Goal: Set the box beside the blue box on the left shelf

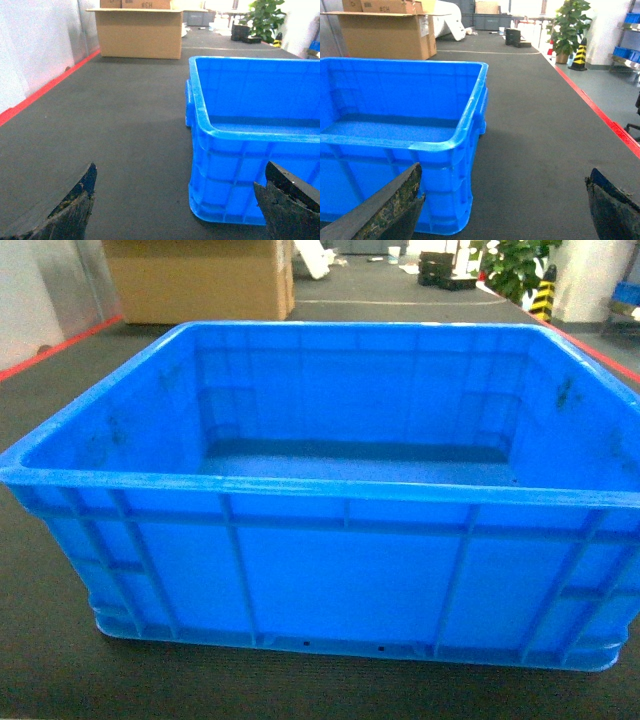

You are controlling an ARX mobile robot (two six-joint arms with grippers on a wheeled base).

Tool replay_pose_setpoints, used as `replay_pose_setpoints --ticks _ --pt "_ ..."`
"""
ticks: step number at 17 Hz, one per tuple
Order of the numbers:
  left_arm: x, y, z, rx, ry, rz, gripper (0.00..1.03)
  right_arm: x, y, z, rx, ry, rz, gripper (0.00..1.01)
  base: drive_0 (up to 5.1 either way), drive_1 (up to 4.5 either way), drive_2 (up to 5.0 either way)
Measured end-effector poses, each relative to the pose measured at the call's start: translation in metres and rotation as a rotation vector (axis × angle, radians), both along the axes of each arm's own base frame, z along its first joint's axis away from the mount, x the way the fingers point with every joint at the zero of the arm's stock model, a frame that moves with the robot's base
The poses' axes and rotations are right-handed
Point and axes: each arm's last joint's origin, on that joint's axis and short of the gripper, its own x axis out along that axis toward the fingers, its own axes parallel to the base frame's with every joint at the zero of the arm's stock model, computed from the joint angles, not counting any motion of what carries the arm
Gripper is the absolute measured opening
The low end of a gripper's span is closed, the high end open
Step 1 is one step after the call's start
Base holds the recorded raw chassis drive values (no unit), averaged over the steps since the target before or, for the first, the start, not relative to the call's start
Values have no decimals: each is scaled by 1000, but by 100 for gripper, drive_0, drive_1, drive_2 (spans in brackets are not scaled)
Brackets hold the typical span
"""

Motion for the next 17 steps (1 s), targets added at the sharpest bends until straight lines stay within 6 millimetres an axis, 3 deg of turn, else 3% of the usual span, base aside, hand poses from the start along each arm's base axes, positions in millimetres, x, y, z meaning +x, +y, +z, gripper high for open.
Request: replay_pose_setpoints --ticks 17 --pt "0 0 0 0 -5 -1 98 0 0 0 0 -2 0 98 0 0 0"
